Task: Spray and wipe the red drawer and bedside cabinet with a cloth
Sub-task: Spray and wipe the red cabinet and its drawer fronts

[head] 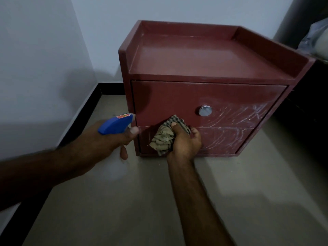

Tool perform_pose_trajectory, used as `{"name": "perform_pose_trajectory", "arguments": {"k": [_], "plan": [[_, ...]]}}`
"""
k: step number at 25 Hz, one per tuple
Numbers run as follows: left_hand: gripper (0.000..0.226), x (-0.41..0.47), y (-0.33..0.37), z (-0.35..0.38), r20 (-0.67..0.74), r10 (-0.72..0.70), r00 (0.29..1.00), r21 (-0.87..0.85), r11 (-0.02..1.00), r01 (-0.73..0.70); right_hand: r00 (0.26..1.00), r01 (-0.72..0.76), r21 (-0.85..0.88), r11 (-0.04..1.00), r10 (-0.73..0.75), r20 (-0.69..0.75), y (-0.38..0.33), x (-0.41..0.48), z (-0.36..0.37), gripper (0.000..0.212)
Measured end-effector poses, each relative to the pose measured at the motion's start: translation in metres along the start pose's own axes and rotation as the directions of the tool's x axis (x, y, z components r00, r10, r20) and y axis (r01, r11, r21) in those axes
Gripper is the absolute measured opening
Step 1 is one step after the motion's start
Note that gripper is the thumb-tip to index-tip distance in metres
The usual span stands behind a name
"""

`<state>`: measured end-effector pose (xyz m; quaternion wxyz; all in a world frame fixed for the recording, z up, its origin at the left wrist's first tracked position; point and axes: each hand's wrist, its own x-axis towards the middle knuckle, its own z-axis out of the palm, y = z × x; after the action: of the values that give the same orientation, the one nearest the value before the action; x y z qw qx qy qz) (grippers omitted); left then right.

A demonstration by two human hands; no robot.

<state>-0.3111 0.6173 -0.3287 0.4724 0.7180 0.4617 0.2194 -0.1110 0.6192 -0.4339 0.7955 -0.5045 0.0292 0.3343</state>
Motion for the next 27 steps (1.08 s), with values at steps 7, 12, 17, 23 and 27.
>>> {"name": "perform_pose_trajectory", "arguments": {"k": [7, 12, 17, 23, 27], "plan": [[0.046, -0.005, 0.011, 0.002, 0.040, 0.004, 0.999, 0.032, 0.999, -0.005, 0.998, 0.061, -0.034, 0.998, -0.060, 0.024, -0.005, -0.002, 0.005, 0.054], [0.054, -0.003, 0.014, 0.002, 0.009, -0.012, 1.000, 0.016, 1.000, 0.012, 0.995, 0.104, -0.005, 0.995, -0.104, 0.001, -0.018, -0.001, 0.011, 0.045], [0.055, -0.007, 0.016, 0.005, 0.019, 0.014, 1.000, 0.000, 1.000, -0.014, 0.998, -0.043, 0.081, 0.996, 0.040, 0.038, -0.027, -0.008, 0.002, 0.039], [0.054, -0.012, 0.008, 0.019, 0.058, -0.028, 0.998, 0.006, 1.000, 0.028, 0.926, -0.287, 0.135, 0.948, 0.238, 0.292, -0.043, 0.003, -0.030, 0.058], [0.060, -0.005, 0.004, 0.031, 0.085, -0.023, 0.996, 0.018, 1.000, 0.022, 0.879, -0.388, 0.133, 0.912, 0.322, 0.352, -0.047, 0.002, -0.052, 0.032]]}}
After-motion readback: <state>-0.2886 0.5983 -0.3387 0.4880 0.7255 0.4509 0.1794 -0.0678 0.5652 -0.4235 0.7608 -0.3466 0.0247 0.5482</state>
